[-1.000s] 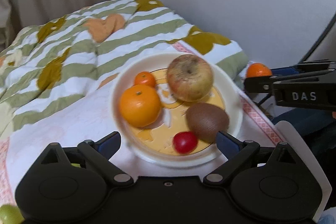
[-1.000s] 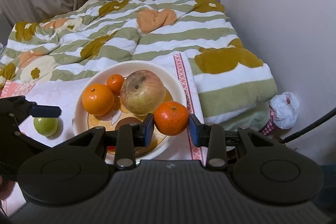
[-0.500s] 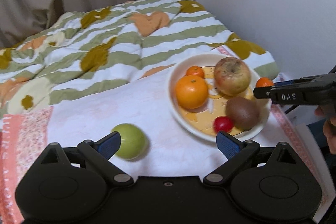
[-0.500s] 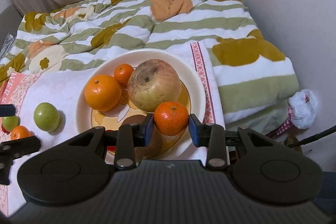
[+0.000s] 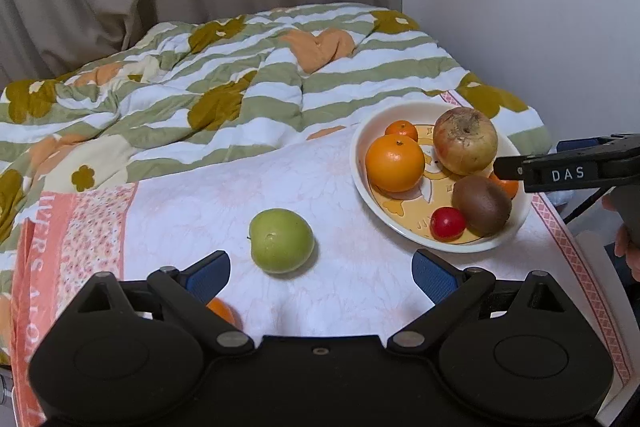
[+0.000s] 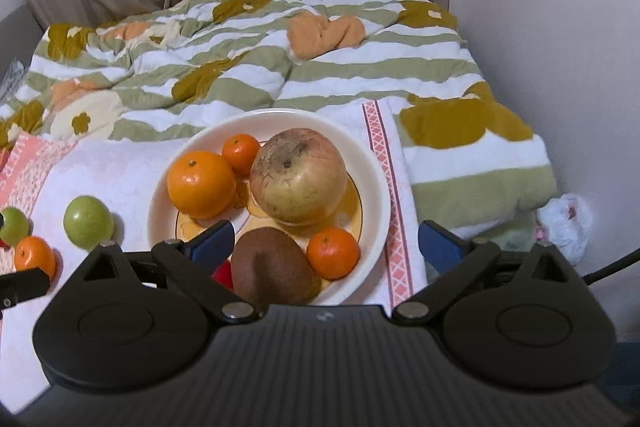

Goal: Organize fruits
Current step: 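Carry the tomato and tangerine to the white dish and release both, then withdraw both tools from the dish back over the remaining fruit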

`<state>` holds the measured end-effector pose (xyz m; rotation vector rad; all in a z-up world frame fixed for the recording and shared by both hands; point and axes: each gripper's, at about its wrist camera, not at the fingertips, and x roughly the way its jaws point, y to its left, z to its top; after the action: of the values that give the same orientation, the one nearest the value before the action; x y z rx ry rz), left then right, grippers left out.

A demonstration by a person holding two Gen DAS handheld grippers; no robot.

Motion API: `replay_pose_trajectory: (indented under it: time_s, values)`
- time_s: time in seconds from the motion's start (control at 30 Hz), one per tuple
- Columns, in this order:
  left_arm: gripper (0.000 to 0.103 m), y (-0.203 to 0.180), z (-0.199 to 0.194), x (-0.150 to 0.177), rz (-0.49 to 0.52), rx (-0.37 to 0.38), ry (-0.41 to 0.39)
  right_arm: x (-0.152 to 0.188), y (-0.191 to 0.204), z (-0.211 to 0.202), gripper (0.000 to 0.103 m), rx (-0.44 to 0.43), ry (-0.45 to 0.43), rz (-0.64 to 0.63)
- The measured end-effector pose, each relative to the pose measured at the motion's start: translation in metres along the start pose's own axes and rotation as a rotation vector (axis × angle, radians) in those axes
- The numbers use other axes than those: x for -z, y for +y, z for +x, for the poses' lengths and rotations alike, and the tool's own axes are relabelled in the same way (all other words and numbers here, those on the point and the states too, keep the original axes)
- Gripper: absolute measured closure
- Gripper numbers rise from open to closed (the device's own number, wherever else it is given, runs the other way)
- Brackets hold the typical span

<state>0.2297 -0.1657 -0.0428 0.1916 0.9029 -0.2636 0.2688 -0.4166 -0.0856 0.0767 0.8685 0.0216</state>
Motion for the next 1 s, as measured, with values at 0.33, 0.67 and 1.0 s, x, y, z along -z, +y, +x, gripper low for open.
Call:
replay_pose_trajectory:
  time_s: [0.33, 0.67, 1.0]
  values:
    - [0.004, 0.004, -0.059, 0.021, -0.074, -0.057, -0.113, 0.006, 0.027, -0.057, 0.0, -0.024, -0.047, -0.104]
    - [0.004, 0.033, -0.12, 0.056, -0.127, -0.206, -0.188, 0.014, 0.056, -0.107, 0.0, -0.131, -0.086, -0.116]
    - [0.004, 0.109, -0.139, 0.084, -0.136, -0.201, -0.207, 0.017, 0.125, -0.131, 0.0, -0.143, -0.132, -0.138]
